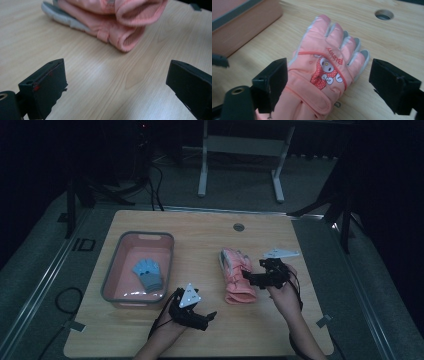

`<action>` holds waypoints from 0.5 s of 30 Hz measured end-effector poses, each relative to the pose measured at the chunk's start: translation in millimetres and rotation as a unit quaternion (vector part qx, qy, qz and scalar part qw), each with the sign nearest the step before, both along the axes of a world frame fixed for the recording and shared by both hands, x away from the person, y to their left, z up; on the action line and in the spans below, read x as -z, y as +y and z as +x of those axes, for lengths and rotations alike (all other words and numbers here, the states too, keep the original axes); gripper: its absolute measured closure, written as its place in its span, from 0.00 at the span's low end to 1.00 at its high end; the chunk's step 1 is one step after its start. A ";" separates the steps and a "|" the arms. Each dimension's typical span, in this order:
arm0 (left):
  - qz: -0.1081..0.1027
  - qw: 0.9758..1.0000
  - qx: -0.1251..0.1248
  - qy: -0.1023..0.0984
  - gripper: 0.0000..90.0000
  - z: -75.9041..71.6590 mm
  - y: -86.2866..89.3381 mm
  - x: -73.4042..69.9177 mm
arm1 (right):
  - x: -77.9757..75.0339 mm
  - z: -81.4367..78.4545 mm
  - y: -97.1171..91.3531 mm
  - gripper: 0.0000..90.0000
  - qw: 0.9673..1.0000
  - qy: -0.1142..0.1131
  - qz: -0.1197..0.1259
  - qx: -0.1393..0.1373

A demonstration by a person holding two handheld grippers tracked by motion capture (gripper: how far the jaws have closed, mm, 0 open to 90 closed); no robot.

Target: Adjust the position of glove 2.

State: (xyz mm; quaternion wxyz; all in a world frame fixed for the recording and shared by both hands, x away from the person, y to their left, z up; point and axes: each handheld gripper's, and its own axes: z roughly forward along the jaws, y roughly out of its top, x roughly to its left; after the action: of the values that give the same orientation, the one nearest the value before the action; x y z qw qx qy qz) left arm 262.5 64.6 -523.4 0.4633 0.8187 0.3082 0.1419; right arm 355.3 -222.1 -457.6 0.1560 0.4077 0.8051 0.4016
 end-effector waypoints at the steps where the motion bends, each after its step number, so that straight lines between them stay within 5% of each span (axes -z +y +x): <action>1: -0.001 1.000 0.001 -0.005 0.03 -0.3 -0.8 -2.9 | 0.1 -1.1 -1.9 0.17 1.000 -0.018 -0.009 -0.003; 5: -0.002 1.000 0.012 -0.019 0.04 1.6 -6.0 -17.5 | -0.5 -2.5 -8.1 0.15 0.997 -0.054 -0.047 -0.024; 15: 0.010 0.998 0.036 -0.040 0.04 19.3 -28.7 -58.2 | -5.6 1.2 -35.2 0.13 1.000 -0.020 -0.022 -0.001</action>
State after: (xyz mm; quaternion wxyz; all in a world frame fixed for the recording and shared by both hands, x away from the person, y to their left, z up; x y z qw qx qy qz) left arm 281.8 35.9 -465.2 0.4716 0.8276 0.2582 0.1612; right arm 356.5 -257.3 -451.9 0.1806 0.3956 0.8107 0.3919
